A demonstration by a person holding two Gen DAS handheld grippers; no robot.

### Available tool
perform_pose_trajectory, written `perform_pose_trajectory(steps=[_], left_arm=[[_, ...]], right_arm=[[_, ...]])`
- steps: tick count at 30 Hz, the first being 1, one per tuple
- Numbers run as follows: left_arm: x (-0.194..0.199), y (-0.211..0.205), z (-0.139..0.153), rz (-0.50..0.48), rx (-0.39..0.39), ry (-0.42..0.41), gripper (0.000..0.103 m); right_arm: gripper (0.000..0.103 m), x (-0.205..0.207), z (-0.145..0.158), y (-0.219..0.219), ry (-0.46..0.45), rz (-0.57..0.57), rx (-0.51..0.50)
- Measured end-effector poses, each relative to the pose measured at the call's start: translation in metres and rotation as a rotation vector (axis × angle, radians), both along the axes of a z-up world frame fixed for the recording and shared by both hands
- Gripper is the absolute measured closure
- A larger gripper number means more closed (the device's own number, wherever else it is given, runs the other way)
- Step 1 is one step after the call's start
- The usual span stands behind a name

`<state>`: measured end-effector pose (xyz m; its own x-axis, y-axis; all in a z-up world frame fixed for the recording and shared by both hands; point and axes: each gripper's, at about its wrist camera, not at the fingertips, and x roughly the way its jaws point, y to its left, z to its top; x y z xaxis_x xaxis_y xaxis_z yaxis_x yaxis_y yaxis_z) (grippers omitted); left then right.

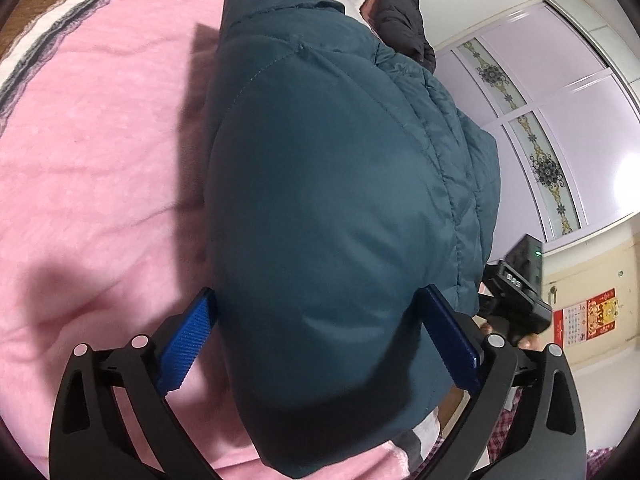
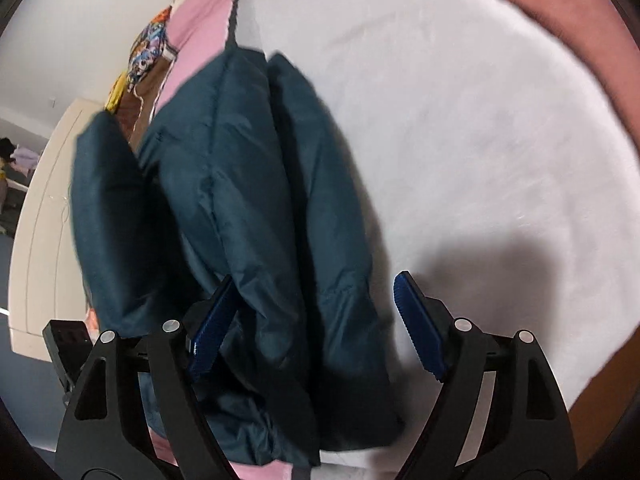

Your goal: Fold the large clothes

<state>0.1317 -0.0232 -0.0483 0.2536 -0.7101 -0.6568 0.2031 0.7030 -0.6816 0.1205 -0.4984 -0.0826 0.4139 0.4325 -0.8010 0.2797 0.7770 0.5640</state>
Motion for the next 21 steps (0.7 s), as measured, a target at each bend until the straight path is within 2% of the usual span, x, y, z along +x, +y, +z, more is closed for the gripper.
perform_pose_trajectory(steps=[2,3,4,5,7,8,10,12,15,18,21], left_arm=[[0.005,0.000,-0.003,-0.010,-0.014,0.006,0.006],[0.007,-0.001,-0.004,-0.016,-0.020,0.010,0.006],[0.009,-0.002,-0.005,-0.023,-0.027,0.010,0.006],[0.009,0.000,-0.004,-0.027,-0.030,0.005,0.008],[0.007,0.001,-0.001,-0.036,-0.025,-0.024,0.015],[0.006,0.001,0.002,-0.036,-0.019,-0.036,0.021],[0.002,0.000,0.009,-0.038,-0.003,-0.078,0.029],[0.001,0.001,0.016,-0.046,0.017,-0.123,0.040],[0.002,0.004,0.029,-0.044,0.057,-0.200,0.046],[0.013,0.014,0.040,-0.027,0.100,-0.261,0.047],[0.031,0.040,0.048,0.019,0.116,-0.278,0.047]], right_arm=[[0.024,0.005,-0.013,-0.001,0.032,0.003,0.043],[0.029,0.007,-0.019,-0.002,0.056,-0.001,0.069],[0.040,0.007,-0.021,-0.003,0.064,-0.002,0.097],[0.044,0.008,-0.023,-0.004,0.065,0.003,0.127],[0.068,0.011,-0.022,-0.005,0.049,0.026,0.157],[0.071,0.012,-0.019,-0.003,0.029,0.045,0.166],[0.078,0.013,-0.013,0.004,0.002,0.080,0.119],[0.081,0.012,-0.007,0.009,-0.027,0.098,0.084],[0.084,0.011,0.001,0.017,-0.074,0.095,0.060],[0.085,0.017,0.011,0.034,-0.123,0.115,0.031],[0.085,0.035,0.017,0.055,-0.141,0.145,0.029]])
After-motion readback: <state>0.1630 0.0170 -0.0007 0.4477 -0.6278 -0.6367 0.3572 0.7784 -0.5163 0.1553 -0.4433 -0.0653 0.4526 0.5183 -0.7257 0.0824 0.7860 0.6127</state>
